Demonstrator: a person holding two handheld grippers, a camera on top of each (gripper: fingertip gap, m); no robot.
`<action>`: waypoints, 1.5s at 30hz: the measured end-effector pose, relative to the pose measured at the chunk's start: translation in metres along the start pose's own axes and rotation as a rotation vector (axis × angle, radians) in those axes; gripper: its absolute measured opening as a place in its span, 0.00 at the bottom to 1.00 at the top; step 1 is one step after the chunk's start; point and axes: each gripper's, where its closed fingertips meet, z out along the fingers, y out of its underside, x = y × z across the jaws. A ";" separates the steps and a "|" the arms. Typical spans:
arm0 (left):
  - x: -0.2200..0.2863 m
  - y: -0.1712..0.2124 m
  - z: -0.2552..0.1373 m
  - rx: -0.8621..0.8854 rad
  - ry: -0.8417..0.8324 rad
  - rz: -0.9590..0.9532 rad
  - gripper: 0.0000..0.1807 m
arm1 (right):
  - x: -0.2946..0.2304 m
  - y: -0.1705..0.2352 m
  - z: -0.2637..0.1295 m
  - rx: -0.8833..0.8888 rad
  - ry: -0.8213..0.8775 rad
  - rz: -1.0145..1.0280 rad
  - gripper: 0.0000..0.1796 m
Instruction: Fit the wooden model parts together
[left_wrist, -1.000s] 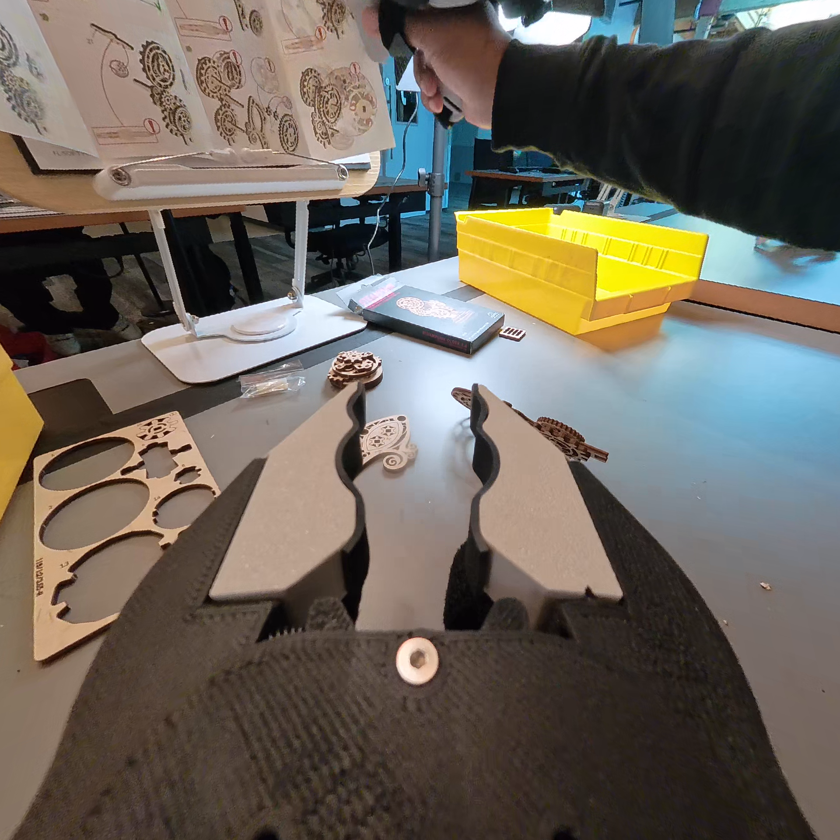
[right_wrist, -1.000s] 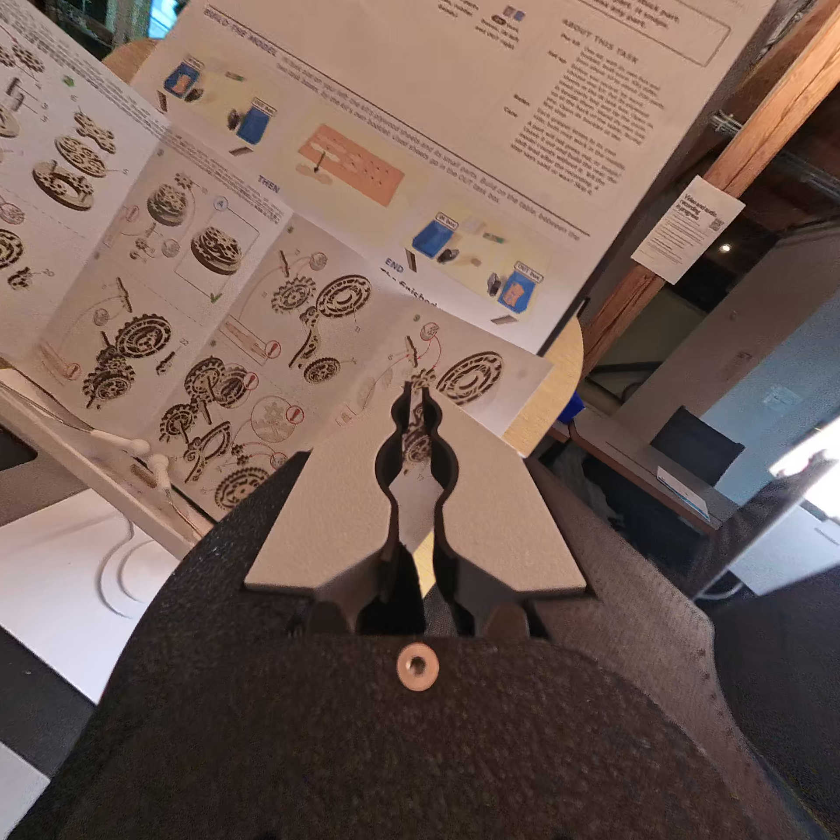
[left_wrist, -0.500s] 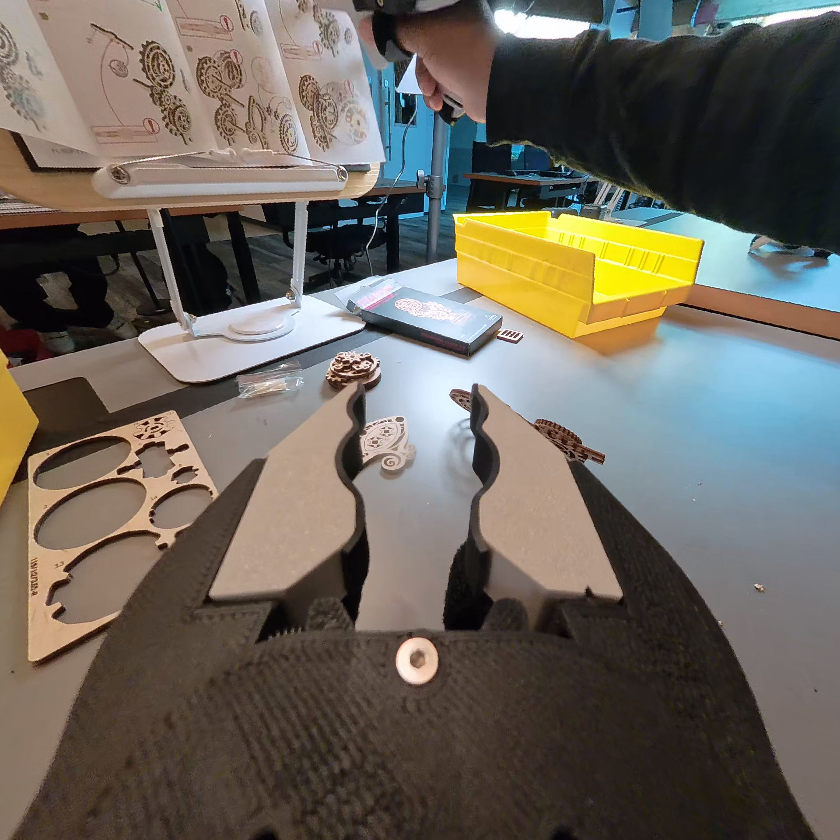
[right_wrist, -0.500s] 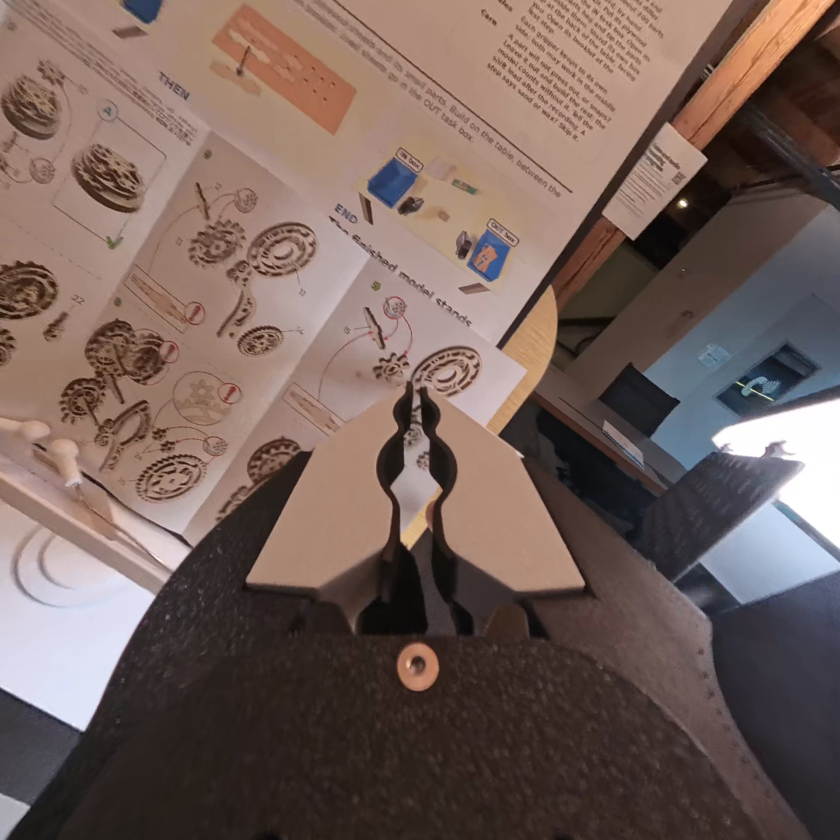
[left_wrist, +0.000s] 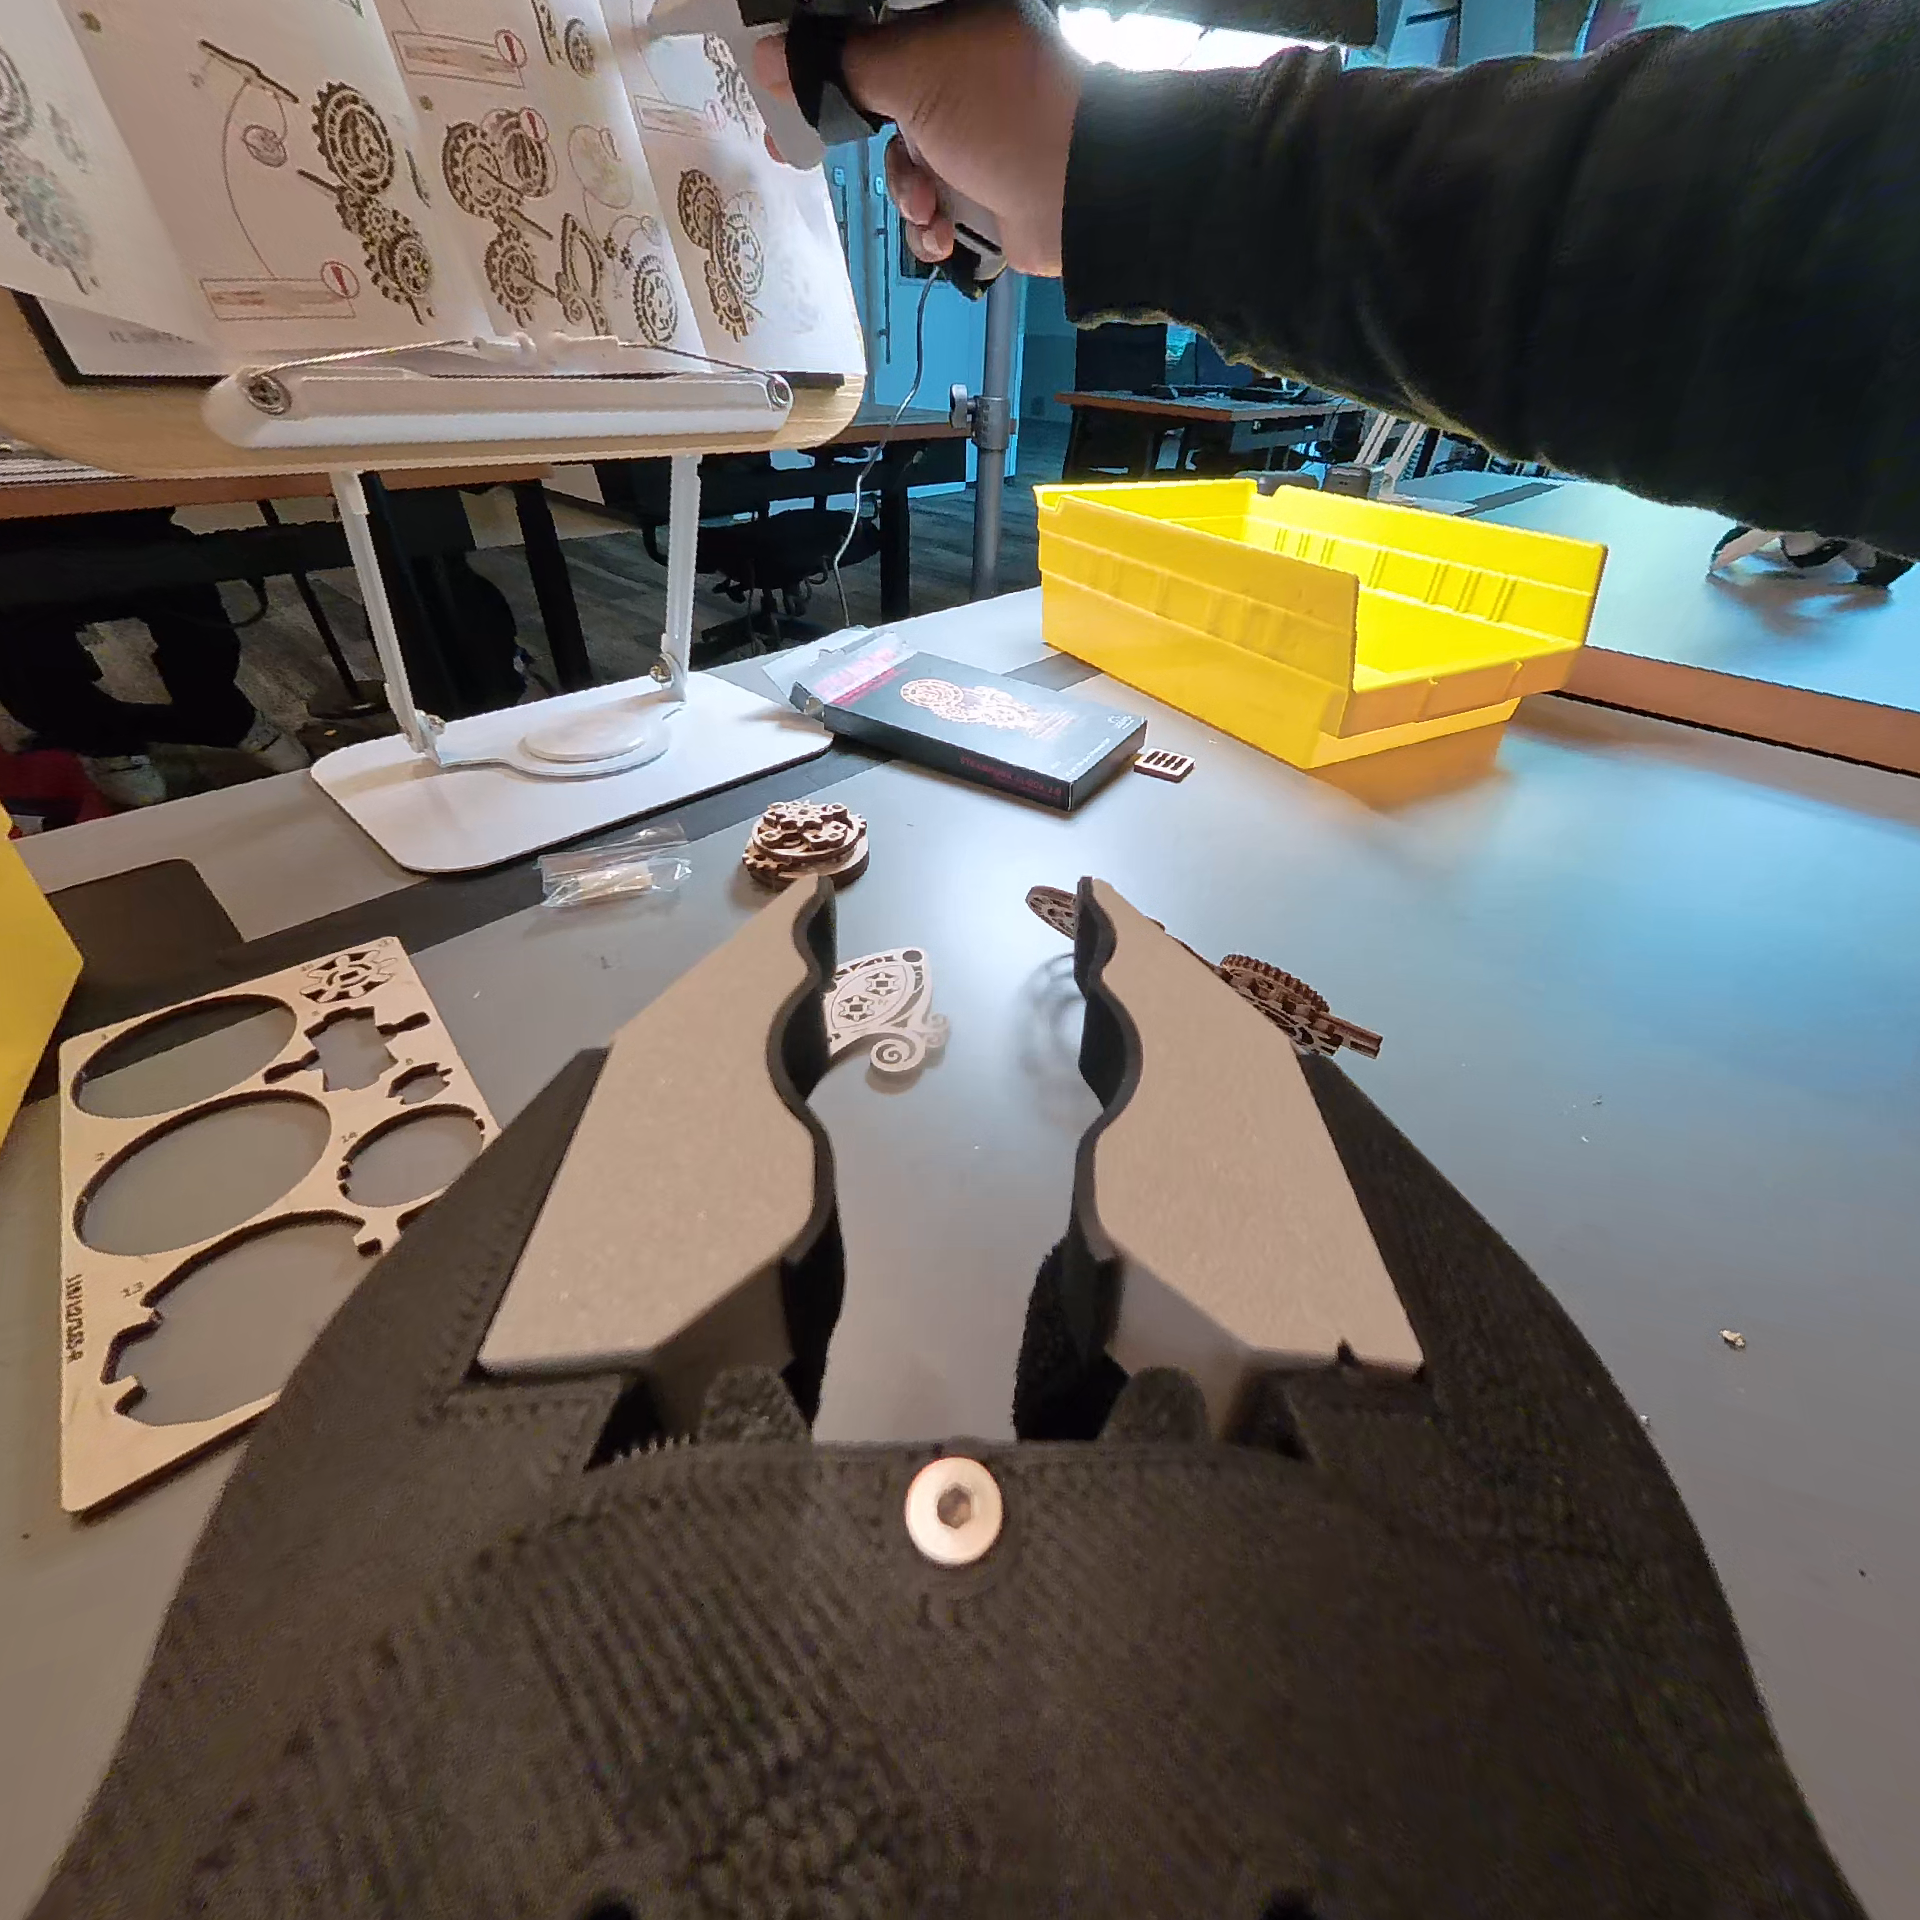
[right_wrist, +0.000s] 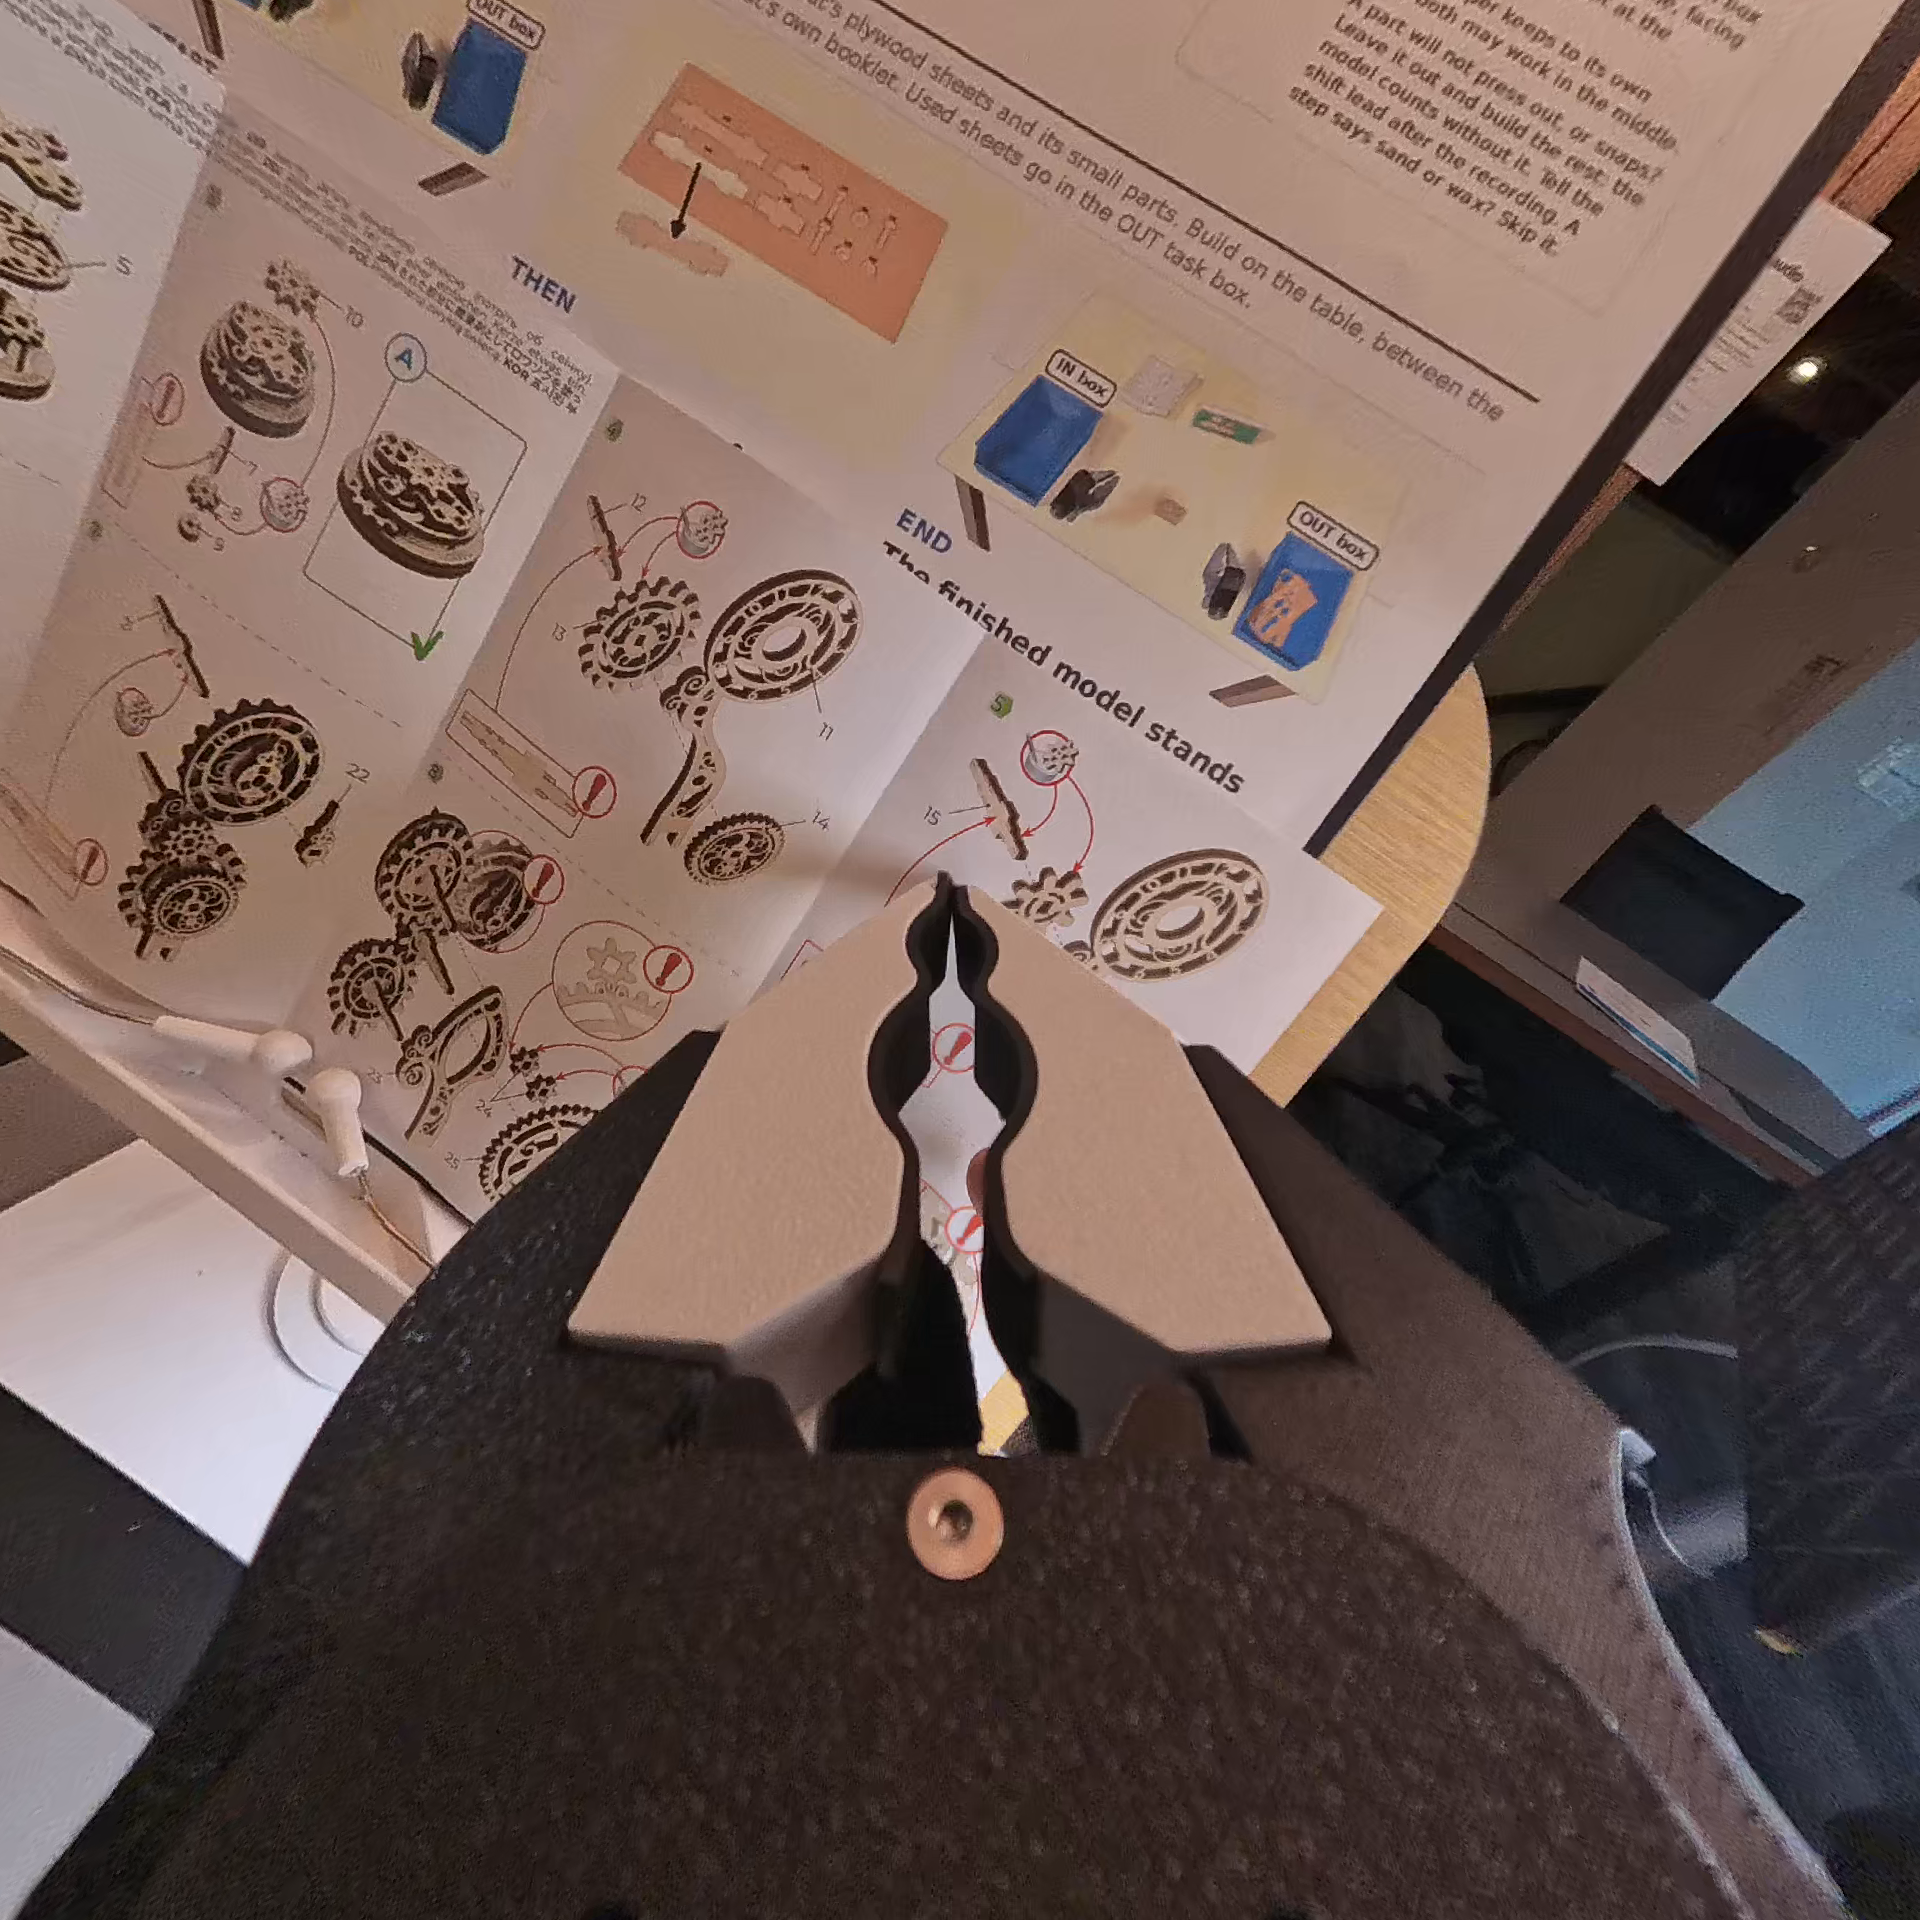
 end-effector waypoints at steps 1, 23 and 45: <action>0.000 0.000 0.000 0.001 0.001 0.000 0.25 | 0.001 -0.001 0.000 0.004 -0.002 -0.003 0.00; -0.001 0.000 0.000 -0.001 -0.006 0.003 0.25 | 0.006 0.020 -0.016 0.021 -0.007 -0.056 0.05; 0.000 0.001 0.000 -0.003 -0.001 0.004 0.25 | 0.011 0.035 -0.026 0.015 0.034 -0.099 0.24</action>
